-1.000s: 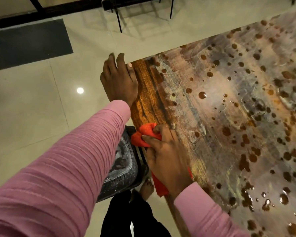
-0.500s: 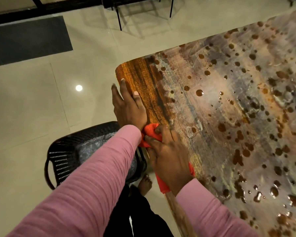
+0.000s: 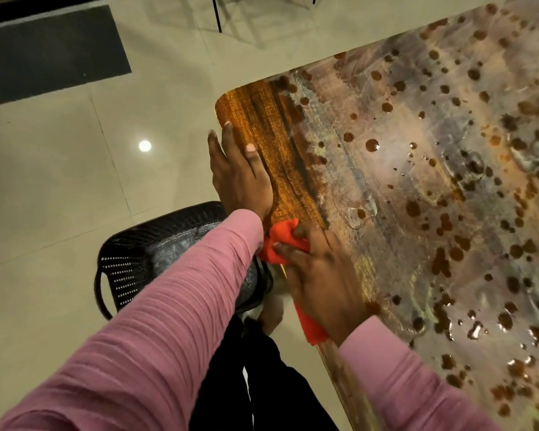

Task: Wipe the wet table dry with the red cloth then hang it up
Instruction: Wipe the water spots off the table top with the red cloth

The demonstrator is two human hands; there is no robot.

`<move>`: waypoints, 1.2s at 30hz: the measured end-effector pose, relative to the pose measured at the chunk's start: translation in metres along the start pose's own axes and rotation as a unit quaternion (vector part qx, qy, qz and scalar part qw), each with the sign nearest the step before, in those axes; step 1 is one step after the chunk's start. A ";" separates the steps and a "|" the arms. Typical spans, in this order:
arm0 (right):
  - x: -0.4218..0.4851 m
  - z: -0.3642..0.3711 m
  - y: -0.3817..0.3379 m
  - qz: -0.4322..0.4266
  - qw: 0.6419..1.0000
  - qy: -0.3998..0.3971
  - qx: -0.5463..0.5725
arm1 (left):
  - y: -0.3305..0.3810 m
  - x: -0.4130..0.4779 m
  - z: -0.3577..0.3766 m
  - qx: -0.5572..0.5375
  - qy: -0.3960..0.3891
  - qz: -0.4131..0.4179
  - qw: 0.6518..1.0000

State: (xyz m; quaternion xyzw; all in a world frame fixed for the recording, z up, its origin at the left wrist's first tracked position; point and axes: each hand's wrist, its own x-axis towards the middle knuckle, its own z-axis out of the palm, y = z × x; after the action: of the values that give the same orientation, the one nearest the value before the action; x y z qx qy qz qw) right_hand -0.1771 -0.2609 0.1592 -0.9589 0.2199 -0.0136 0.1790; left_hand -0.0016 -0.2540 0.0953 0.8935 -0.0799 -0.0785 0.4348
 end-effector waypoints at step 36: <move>-0.059 0.011 -0.010 0.034 0.999 0.019 0.035 | 0.002 -0.002 -0.005 0.008 -0.006 0.026 1.000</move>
State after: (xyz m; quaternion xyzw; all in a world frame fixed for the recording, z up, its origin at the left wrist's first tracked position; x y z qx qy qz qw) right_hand -0.2254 -0.2234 0.1552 -0.9435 0.2555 -0.0332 0.2082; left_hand -0.0030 -0.2508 0.0998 0.8940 -0.1067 -0.0716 0.4292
